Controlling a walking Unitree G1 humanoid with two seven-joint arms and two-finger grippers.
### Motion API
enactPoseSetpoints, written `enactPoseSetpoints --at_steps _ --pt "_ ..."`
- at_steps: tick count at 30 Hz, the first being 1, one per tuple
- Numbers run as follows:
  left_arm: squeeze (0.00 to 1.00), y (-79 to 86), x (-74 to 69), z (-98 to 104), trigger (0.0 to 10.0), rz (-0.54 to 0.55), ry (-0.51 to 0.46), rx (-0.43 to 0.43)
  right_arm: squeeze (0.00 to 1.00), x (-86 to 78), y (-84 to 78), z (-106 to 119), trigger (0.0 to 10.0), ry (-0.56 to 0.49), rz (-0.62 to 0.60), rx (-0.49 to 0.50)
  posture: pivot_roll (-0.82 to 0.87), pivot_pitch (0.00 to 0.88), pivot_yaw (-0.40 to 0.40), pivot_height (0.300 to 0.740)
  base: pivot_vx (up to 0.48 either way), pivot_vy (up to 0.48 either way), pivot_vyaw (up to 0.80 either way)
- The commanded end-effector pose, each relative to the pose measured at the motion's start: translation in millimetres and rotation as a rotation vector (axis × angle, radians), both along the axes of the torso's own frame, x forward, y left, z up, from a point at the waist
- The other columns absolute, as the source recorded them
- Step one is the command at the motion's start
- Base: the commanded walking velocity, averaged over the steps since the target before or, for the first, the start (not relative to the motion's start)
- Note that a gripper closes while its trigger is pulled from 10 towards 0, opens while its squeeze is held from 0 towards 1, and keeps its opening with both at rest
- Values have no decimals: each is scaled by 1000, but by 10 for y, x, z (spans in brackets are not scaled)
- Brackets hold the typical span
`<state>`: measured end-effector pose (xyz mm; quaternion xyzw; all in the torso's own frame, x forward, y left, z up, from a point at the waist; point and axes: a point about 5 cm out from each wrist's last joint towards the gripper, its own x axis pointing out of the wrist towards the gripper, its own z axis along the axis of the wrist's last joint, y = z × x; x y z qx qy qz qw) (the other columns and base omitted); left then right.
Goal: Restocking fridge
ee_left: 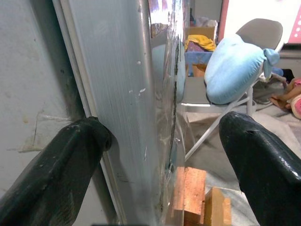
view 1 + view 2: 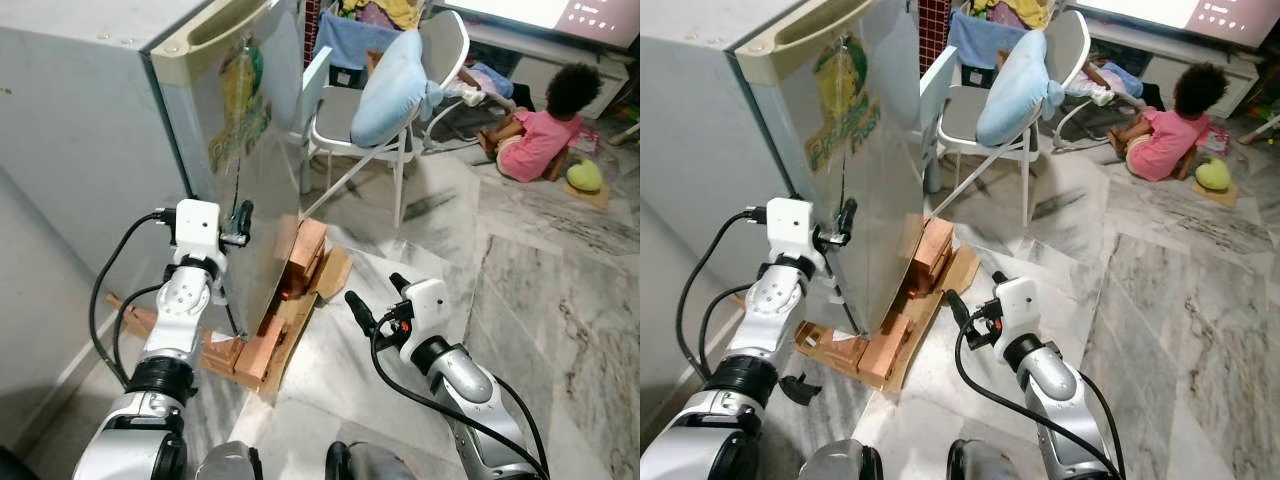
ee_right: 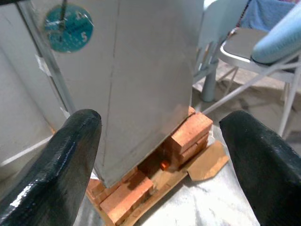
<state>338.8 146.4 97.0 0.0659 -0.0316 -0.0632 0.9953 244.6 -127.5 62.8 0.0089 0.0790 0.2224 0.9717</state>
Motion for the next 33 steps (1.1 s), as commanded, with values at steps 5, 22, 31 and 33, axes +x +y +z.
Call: enactPoseSetpoints --at_steps 5,22,31,33 --pt "0 -603 47 256 10000 -302 -95 17 0 2 -52 14 10000 -7 -16 -1 -34 50 -48 740 0 0 0" --pt "0 -726 -189 35 10000 -543 -53 170 0 44 -38 -16 10000 -5 -73 -3 -19 36 -52 740 0 0 -72" --pt "0 -538 -217 -37 10000 -467 -38 150 0 41 -2 -25 10000 -11 -73 3 -22 26 -45 740 61 -344 -800" --pt "0 -524 -256 -85 10000 -464 -25 147 0 33 -2 -33 10000 -10 -75 3 -29 19 -42 740 0 -416 -800"
